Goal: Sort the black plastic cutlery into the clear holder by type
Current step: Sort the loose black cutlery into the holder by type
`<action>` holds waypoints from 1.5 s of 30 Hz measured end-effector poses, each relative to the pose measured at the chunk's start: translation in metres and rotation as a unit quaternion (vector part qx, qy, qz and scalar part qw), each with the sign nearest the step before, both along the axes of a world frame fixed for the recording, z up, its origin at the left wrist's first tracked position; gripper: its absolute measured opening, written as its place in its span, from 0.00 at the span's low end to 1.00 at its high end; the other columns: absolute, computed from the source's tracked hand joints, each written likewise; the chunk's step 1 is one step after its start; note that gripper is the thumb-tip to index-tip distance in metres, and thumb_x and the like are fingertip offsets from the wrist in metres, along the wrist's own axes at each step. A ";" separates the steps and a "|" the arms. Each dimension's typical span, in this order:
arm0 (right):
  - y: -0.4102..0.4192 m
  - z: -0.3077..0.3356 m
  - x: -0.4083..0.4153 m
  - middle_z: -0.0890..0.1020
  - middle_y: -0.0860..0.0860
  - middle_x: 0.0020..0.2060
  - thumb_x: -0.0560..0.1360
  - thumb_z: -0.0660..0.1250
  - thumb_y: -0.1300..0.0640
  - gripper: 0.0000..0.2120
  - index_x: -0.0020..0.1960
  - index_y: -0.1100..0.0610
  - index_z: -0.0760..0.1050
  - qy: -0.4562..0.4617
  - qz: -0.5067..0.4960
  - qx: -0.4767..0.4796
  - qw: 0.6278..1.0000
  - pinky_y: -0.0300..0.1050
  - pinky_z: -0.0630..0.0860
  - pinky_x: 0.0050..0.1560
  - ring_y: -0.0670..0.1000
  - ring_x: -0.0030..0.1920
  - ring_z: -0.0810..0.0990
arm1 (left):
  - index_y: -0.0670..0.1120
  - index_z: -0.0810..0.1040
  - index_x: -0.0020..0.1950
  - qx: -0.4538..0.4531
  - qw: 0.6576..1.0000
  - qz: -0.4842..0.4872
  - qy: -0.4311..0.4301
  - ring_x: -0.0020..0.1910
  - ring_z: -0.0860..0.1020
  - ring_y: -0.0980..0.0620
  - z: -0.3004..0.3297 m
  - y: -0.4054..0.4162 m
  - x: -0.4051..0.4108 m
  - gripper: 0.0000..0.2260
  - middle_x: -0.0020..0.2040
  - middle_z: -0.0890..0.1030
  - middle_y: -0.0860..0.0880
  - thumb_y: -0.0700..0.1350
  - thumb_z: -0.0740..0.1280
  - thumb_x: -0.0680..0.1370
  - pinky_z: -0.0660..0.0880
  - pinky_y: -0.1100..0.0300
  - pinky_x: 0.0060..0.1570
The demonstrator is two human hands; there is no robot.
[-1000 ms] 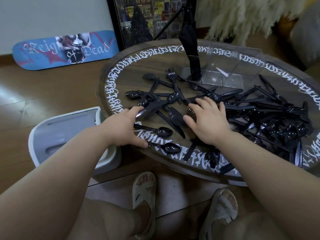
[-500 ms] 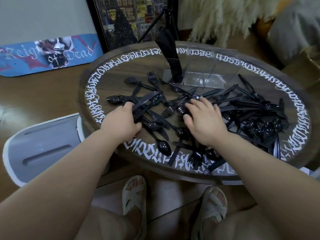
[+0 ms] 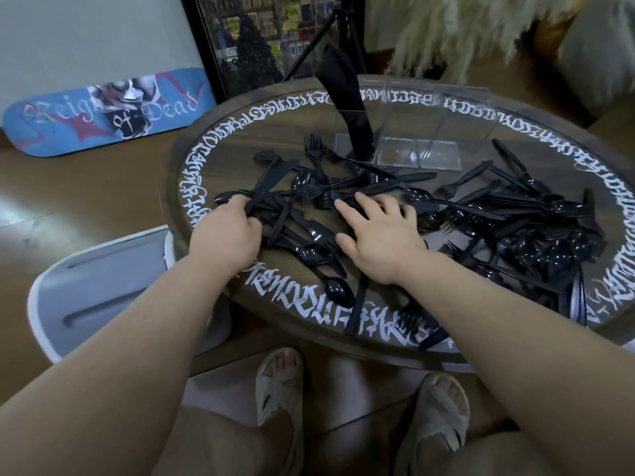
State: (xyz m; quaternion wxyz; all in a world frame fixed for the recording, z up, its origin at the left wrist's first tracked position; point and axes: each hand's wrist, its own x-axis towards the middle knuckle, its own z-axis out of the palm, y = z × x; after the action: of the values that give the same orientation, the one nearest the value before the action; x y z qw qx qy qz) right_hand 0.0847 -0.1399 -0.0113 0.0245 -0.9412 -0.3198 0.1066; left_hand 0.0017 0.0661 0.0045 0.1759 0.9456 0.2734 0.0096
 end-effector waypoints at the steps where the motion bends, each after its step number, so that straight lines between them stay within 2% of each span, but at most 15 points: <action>1: 0.001 0.001 0.000 0.52 0.49 0.77 0.80 0.48 0.39 0.27 0.77 0.43 0.48 -0.007 0.002 0.014 1.000 0.64 0.50 0.71 0.57 0.75 0.49 | 0.47 0.69 0.68 0.002 1.000 0.001 0.003 0.41 0.71 0.46 -0.001 0.003 -0.001 0.16 0.44 0.75 0.47 0.42 0.56 0.80 0.65 0.56 0.39; 6: -0.007 0.000 -0.002 0.54 0.49 0.77 0.80 0.52 0.41 0.25 0.75 0.45 0.56 -0.026 0.020 0.027 0.999 0.65 0.46 0.72 0.57 0.76 0.46 | 0.46 0.68 0.71 0.003 1.000 0.008 0.017 0.46 0.73 0.44 -0.004 0.013 -0.003 0.19 0.54 0.79 0.42 0.41 0.55 0.80 0.68 0.56 0.43; 9: -0.001 -0.001 -0.002 0.51 0.49 0.77 0.80 0.48 0.40 0.25 0.76 0.42 0.53 0.000 0.023 0.008 1.000 0.66 0.43 0.72 0.57 0.76 0.45 | 0.46 0.66 0.73 -0.005 0.999 0.018 0.029 0.57 0.75 0.40 -0.005 0.018 -0.006 0.20 0.60 0.78 0.41 0.41 0.54 0.80 0.70 0.54 0.49; 12: 0.014 0.000 -0.005 0.48 0.48 0.78 0.80 0.47 0.39 0.25 0.76 0.40 0.49 0.028 0.036 0.014 0.999 0.67 0.42 0.72 0.57 0.76 0.44 | 0.46 0.64 0.74 -0.021 0.999 0.032 0.024 0.59 0.74 0.39 -0.004 0.021 -0.009 0.20 0.61 0.77 0.40 0.42 0.54 0.81 0.68 0.55 0.48; 16: 0.016 0.003 -0.006 0.52 0.49 0.77 0.81 0.51 0.44 0.26 0.77 0.47 0.52 0.004 0.021 0.075 0.997 0.59 0.46 0.74 0.55 0.77 0.47 | 0.45 0.67 0.70 -0.037 0.999 0.033 -0.017 0.55 0.75 0.39 0.000 0.018 -0.009 0.17 0.58 0.78 0.41 0.46 0.53 0.82 0.65 0.56 0.45; 19: -0.003 0.006 -0.003 0.61 0.53 0.75 0.80 0.54 0.48 0.23 0.73 0.54 0.63 -0.056 -0.037 0.084 0.994 0.56 0.52 0.74 0.55 0.75 0.54 | 0.46 0.73 0.56 -0.032 0.998 0.000 -0.056 0.44 0.73 0.44 0.002 0.012 -0.006 0.10 0.48 0.78 0.44 0.47 0.54 0.82 0.65 0.55 0.41; 20: -0.012 0.006 -0.003 0.62 0.53 0.74 0.80 0.54 0.48 0.22 0.71 0.54 0.66 -0.061 -0.052 0.069 0.994 0.57 0.54 0.73 0.56 0.74 0.55 | 0.46 0.73 0.54 -0.031 0.997 -0.014 -0.065 0.43 0.73 0.45 0.003 0.009 -0.004 0.10 0.46 0.77 0.45 0.46 0.54 0.82 0.66 0.55 0.41; 23: -0.030 0.002 -0.007 0.62 0.51 0.73 0.80 0.53 0.47 0.22 0.73 0.48 0.63 -0.034 -0.047 0.025 0.998 0.60 0.56 0.70 0.56 0.73 0.55 | 0.47 0.75 0.57 -0.067 0.994 -0.040 -0.082 0.41 0.73 0.47 0.002 -0.006 0.001 0.11 0.45 0.77 0.48 0.44 0.54 0.82 0.68 0.55 0.41; 26: -0.035 -0.001 -0.010 0.61 0.50 0.73 0.80 0.53 0.48 0.23 0.75 0.44 0.59 -0.014 -0.029 0.023 0.999 0.62 0.57 0.70 0.55 0.73 0.55 | 0.48 0.74 0.55 -0.087 0.993 -0.044 -0.073 0.40 0.75 0.47 0.002 -0.021 0.007 0.09 0.38 0.75 0.52 0.43 0.55 0.81 0.67 0.56 0.38; 30: -0.043 -0.001 -0.005 0.70 0.50 0.67 0.80 0.57 0.50 0.21 0.73 0.50 0.65 -0.029 -0.061 0.056 0.996 0.56 0.65 0.66 0.56 0.67 0.63 | 0.49 0.74 0.52 -0.070 0.994 -0.060 -0.061 0.43 0.76 0.47 0.003 -0.036 0.015 0.06 0.35 0.75 0.53 0.46 0.61 0.78 0.72 0.55 0.42; 33: -0.047 -0.003 -0.002 0.75 0.52 0.61 0.79 0.60 0.51 0.19 0.69 0.54 0.71 -0.044 -0.072 0.090 0.992 0.52 0.69 0.62 0.56 0.62 0.66 | 0.49 0.75 0.56 -0.067 0.993 -0.073 -0.063 0.46 0.77 0.46 0.000 -0.043 0.021 0.10 0.38 0.76 0.52 0.50 0.64 0.77 0.75 0.52 0.47; 36: -0.048 -0.004 -0.001 0.77 0.51 0.58 0.78 0.63 0.53 0.15 0.64 0.54 0.75 -0.038 -0.072 0.139 0.987 0.47 0.68 0.58 0.55 0.59 0.69 | 0.51 0.74 0.63 -0.059 0.994 -0.080 -0.055 0.49 0.76 0.46 -0.008 -0.045 0.026 0.16 0.46 0.78 0.47 0.53 0.65 0.76 0.73 0.54 0.46; 38: -0.049 -0.006 -0.001 0.77 0.51 0.57 0.77 0.65 0.54 0.14 0.62 0.55 0.77 -0.033 -0.064 0.167 0.983 0.47 0.69 0.57 0.55 0.58 0.71 | 0.51 0.73 0.65 -0.054 0.994 -0.081 -0.046 0.50 0.76 0.46 -0.012 -0.045 0.029 0.18 0.49 0.78 0.47 0.54 0.65 0.76 0.72 0.55 0.46; 42: -0.049 -0.010 0.004 0.79 0.54 0.50 0.76 0.66 0.61 0.09 0.56 0.58 0.80 -0.035 -0.061 0.227 0.971 0.48 0.74 0.53 0.56 0.53 0.76 | 0.51 0.74 0.59 -0.046 0.995 -0.068 -0.051 0.50 0.76 0.47 -0.014 -0.046 0.033 0.14 0.51 0.76 0.49 0.53 0.68 0.75 0.73 0.54 0.48; 45: -0.055 -0.009 0.010 0.78 0.52 0.49 0.75 0.67 0.62 0.08 0.54 0.59 0.79 -0.044 -0.100 0.274 0.955 0.48 0.75 0.51 0.53 0.49 0.78 | 0.49 0.74 0.51 -0.032 0.997 -0.062 -0.039 0.46 0.73 0.48 -0.015 -0.046 0.033 0.10 0.49 0.73 0.49 0.53 0.68 0.75 0.71 0.55 0.44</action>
State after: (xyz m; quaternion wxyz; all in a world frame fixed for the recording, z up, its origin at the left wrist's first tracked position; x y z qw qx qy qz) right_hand 0.0947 -0.1945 -0.0204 0.2782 -0.9291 -0.2418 -0.0296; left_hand 0.0351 0.0200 -0.0102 0.2168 0.9535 0.2074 0.0272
